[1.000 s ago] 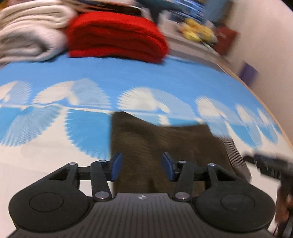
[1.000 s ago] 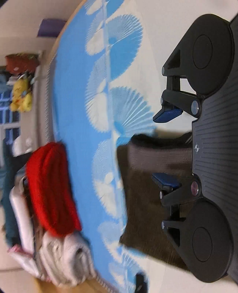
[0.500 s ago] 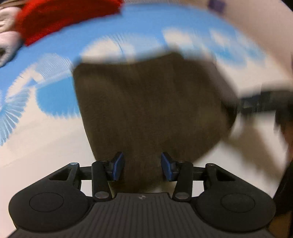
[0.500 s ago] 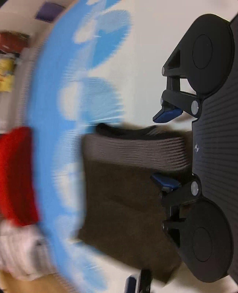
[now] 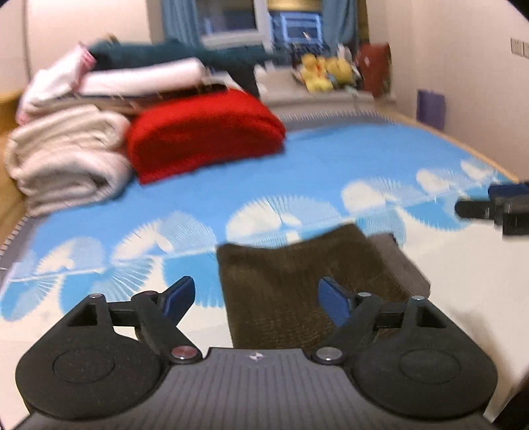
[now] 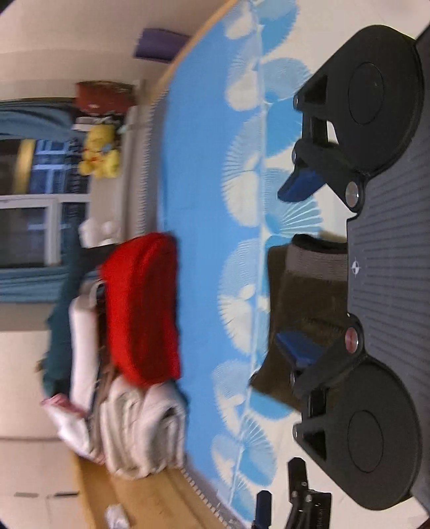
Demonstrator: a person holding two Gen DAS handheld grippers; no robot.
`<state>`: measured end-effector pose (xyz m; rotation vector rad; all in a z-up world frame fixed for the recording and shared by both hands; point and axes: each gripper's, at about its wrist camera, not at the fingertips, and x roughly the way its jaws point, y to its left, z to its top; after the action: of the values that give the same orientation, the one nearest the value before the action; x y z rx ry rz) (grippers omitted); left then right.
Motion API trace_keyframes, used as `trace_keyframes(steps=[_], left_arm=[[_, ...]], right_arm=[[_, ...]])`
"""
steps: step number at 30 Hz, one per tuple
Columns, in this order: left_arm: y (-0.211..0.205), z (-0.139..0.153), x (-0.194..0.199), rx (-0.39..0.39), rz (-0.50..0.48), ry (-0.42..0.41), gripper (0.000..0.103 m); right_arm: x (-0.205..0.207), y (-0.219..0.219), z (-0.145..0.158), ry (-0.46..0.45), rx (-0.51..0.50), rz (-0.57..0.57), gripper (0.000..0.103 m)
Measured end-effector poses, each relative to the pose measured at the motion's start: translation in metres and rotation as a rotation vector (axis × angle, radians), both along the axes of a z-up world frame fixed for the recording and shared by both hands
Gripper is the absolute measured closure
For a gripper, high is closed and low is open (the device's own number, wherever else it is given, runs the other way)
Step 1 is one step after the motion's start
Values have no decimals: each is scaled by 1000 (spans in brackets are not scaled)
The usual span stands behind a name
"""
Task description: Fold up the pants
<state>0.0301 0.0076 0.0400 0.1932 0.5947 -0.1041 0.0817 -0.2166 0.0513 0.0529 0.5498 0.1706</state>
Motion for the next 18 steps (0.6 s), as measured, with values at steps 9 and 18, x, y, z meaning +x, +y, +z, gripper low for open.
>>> trace_keyframes(steps=[9,18], left_arm=[[-8,-20,-56,-99,116,131,1],[-20,-41,-31,-31,146,206,1]], right_arm=[[-45,4,-16,106,50,-50,7],[-44,13,-27,193,45,-69,7]])
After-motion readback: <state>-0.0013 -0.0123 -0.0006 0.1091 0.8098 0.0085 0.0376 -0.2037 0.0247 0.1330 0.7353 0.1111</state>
